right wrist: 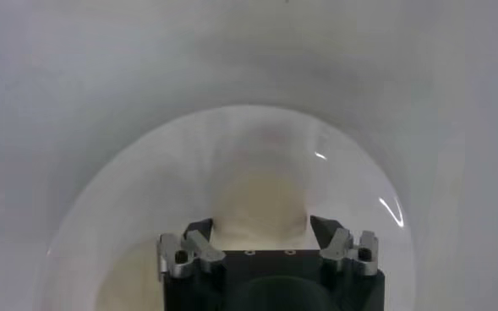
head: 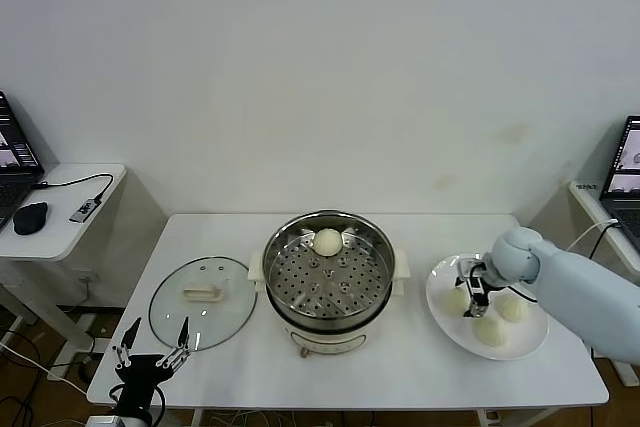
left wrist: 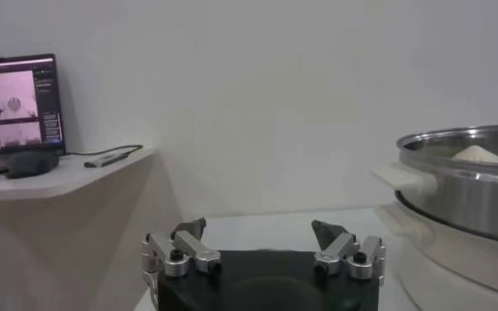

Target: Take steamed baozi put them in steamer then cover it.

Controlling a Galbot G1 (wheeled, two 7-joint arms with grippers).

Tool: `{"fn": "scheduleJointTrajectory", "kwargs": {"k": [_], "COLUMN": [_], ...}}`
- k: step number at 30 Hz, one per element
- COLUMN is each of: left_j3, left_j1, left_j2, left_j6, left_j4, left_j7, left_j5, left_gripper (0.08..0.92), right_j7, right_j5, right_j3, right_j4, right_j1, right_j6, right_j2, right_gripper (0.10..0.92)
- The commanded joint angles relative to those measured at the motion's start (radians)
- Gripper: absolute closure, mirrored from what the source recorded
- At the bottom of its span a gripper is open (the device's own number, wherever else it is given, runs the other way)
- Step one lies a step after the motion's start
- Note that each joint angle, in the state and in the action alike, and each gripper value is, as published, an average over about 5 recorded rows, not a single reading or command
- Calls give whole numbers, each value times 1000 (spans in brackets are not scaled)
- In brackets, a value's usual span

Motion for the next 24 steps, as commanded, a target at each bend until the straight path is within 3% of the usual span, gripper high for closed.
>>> {"fn": "scheduleJointTrajectory", "kwargs": {"k": [1,7,14,24], "left_j3": [1,-1,2,13], "left_j1": [1,4,-4,-16], "left_j2": [-1,3,7,14], "left_j6": [-1,0,3,5], "left_j4": [-1,-5,-8,-6], "left_j7": [0,0,1,2], "left_j5": [0,0,-3,-17], "left_gripper": [177,177,177,177], "right_j7": [-7,-21,-39,-12], "right_j5": [-6,22,120,456], "right_j3": [6,-8,-132,-448], "right_j4": [-16,24,118,246], "right_j1": [-8,23,217,763], "right_j6": [1,-6,-36,-177], "right_j2": [15,-24,-131,-140], "right_gripper": [386,444,448,448]}}
